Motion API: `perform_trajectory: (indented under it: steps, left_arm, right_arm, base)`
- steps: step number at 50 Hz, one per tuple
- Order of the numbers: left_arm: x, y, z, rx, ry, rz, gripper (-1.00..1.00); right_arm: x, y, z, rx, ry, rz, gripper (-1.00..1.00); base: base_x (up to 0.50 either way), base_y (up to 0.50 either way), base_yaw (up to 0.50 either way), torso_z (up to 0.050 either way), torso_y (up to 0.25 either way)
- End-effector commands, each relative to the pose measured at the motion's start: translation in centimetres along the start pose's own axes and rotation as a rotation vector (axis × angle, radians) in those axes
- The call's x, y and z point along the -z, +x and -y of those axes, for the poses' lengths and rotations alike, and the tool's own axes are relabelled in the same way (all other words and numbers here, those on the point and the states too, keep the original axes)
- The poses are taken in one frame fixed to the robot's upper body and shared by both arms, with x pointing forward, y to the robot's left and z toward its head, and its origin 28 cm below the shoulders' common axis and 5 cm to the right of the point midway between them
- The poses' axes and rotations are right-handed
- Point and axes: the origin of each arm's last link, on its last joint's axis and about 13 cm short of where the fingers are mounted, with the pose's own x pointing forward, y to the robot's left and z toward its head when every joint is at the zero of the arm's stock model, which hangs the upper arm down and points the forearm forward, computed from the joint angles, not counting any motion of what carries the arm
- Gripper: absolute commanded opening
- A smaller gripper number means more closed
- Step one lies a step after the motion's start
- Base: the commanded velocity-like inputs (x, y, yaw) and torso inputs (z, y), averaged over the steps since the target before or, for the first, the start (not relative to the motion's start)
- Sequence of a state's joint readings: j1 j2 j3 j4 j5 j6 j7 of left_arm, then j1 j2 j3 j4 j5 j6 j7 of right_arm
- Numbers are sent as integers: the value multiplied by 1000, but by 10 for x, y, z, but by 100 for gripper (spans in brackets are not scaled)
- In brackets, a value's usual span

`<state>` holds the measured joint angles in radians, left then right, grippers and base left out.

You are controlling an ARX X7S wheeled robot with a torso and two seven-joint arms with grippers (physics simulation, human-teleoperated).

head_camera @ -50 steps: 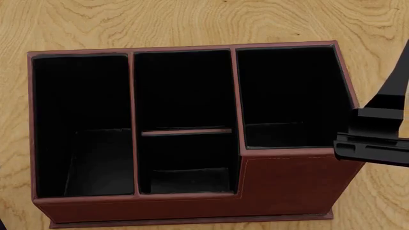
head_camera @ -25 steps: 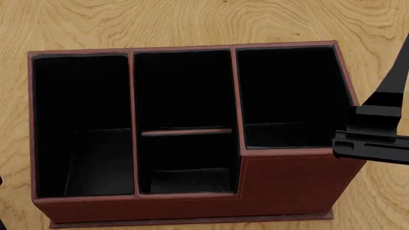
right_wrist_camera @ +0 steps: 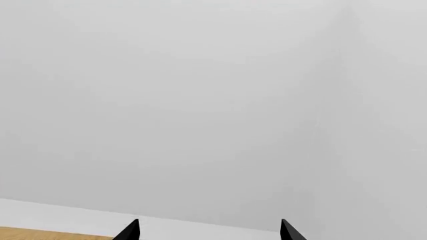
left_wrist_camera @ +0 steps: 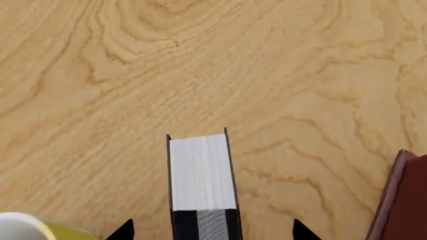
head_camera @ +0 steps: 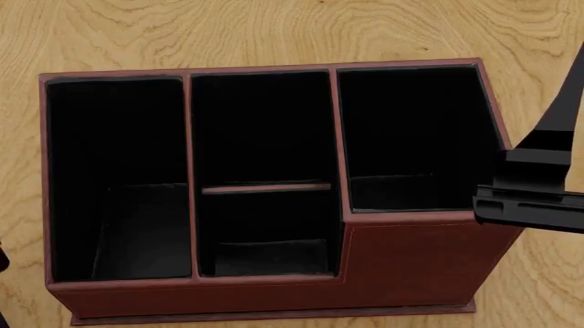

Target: Pick up the book and place it in the back compartment of the caddy.

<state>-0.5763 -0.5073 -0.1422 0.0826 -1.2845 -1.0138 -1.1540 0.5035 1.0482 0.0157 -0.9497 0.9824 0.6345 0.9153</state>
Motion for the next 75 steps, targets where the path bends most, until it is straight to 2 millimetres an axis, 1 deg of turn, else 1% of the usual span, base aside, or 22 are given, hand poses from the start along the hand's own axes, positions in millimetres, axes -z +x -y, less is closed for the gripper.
perform_trajectory:
  steps: [1, 11, 23, 24, 50, 69, 75]
  left_arm:
    - [4, 14, 0, -24, 3, -17, 100]
    - [10, 21, -1, -38, 8, -35, 100]
    - [11, 20, -1, -42, 11, -25, 100]
    - [11, 19, -1, -44, 11, -31, -100]
    - [8, 15, -1, -34, -3, -16, -100]
    - [-13, -17, 5, 17, -18, 43, -100]
    - [-16, -21, 6, 30, -18, 52, -100]
  right_arm:
    - [0, 0, 0, 0, -2, -1, 100]
    - [0, 0, 0, 1, -2, -2, 100]
    - [0, 0, 0, 0, -3, -3, 100]
    - [0, 0, 0, 1, -4, -2, 100]
    - [0, 0, 0, 0, -7, -2, 100]
    - [-2, -1, 1, 3, -6, 2, 100]
    - [-1, -1, 2, 4, -4, 2, 100]
  base:
    - [0, 0, 0, 0, 0]
    - [0, 0, 0, 0, 0]
    - [3, 2, 0, 0, -8]
    - [0, 0, 0, 0, -11]
    - [1, 1, 1, 0, -3]
    - [0, 0, 0, 0, 0]
    - [0, 0, 0, 0, 0]
